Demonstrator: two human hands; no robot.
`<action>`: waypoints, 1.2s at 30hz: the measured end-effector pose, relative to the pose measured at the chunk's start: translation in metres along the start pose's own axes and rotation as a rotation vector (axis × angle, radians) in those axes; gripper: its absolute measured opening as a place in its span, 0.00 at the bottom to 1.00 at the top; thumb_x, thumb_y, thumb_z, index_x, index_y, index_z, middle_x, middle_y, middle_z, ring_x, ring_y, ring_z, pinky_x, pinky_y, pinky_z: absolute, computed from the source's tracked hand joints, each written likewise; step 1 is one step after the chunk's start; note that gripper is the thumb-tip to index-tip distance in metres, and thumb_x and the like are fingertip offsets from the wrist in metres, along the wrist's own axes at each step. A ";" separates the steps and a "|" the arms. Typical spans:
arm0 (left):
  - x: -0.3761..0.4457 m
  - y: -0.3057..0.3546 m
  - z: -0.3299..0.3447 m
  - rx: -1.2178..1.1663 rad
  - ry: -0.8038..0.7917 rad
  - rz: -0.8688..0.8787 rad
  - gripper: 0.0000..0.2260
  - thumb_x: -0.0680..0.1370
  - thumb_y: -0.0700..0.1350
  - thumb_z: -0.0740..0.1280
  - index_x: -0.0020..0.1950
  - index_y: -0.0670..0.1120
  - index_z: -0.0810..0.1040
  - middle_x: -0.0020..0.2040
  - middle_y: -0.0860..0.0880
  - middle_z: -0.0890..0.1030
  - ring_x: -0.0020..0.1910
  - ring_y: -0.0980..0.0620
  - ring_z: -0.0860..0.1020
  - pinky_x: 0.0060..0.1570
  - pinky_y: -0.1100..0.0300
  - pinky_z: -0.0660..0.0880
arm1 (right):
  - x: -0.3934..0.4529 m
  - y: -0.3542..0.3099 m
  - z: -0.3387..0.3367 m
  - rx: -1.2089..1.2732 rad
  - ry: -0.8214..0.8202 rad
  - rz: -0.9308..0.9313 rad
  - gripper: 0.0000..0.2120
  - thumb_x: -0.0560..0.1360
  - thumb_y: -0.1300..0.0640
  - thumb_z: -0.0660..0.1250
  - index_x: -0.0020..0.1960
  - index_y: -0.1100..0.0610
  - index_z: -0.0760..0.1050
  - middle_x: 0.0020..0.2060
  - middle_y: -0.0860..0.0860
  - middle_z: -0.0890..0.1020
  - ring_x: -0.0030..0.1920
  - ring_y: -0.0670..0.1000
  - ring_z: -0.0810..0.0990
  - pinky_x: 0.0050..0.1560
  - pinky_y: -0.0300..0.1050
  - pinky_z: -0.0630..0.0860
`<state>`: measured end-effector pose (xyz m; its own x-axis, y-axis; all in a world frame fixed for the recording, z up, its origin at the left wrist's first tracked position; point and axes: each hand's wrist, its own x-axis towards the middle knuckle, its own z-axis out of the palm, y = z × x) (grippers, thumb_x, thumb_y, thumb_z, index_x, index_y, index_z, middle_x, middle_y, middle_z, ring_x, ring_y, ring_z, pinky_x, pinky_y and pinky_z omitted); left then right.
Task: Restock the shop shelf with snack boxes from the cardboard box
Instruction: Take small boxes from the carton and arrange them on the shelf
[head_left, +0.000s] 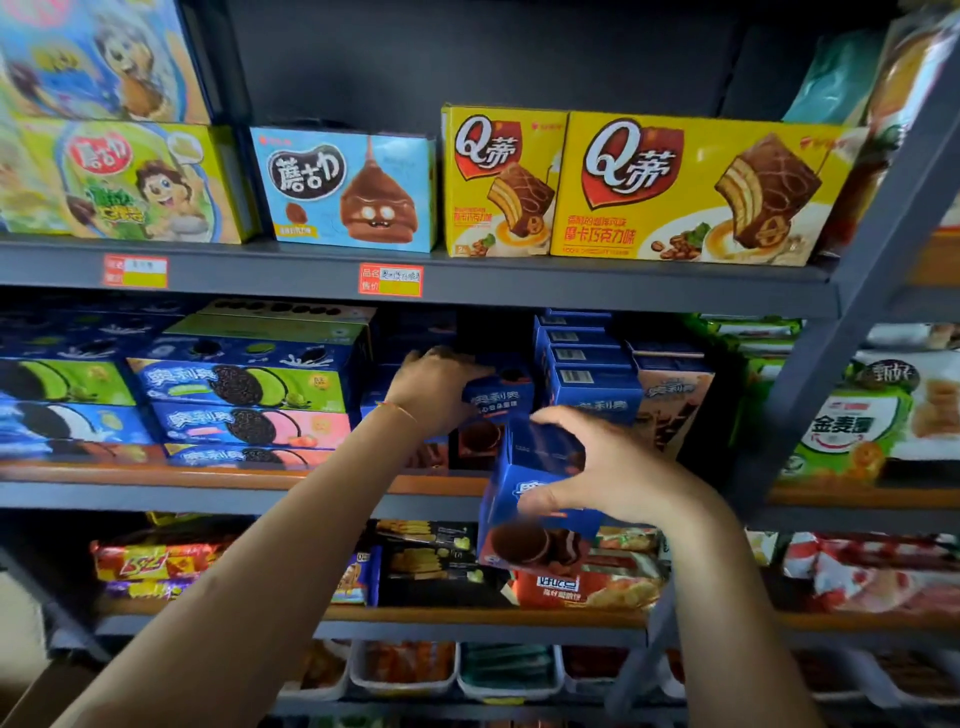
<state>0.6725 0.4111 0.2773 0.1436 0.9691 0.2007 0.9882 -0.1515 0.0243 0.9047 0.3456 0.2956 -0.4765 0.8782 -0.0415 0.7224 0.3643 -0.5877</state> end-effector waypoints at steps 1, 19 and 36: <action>0.002 -0.001 -0.002 -0.015 -0.034 -0.004 0.25 0.80 0.55 0.65 0.76 0.60 0.66 0.78 0.53 0.65 0.77 0.49 0.60 0.72 0.51 0.57 | 0.002 -0.002 0.002 -0.022 -0.001 -0.008 0.47 0.58 0.34 0.79 0.72 0.37 0.62 0.73 0.41 0.66 0.69 0.46 0.68 0.66 0.51 0.72; -0.018 -0.012 -0.025 -0.531 -0.132 -0.173 0.26 0.85 0.57 0.44 0.72 0.47 0.72 0.70 0.39 0.74 0.69 0.42 0.70 0.71 0.49 0.61 | 0.034 -0.052 0.020 -0.545 0.208 -0.170 0.44 0.66 0.38 0.77 0.73 0.53 0.61 0.67 0.49 0.67 0.67 0.54 0.67 0.68 0.52 0.62; -0.022 -0.012 -0.030 -0.675 -0.065 -0.273 0.30 0.84 0.61 0.47 0.61 0.39 0.78 0.57 0.39 0.80 0.58 0.42 0.76 0.63 0.51 0.68 | 0.063 -0.048 0.033 -0.514 0.263 -0.151 0.48 0.66 0.46 0.79 0.76 0.58 0.58 0.69 0.53 0.66 0.69 0.57 0.65 0.70 0.49 0.62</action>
<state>0.6561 0.3860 0.3024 -0.0793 0.9959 0.0430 0.7438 0.0304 0.6678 0.8233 0.3732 0.2943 -0.5003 0.8283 0.2524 0.8375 0.5369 -0.1019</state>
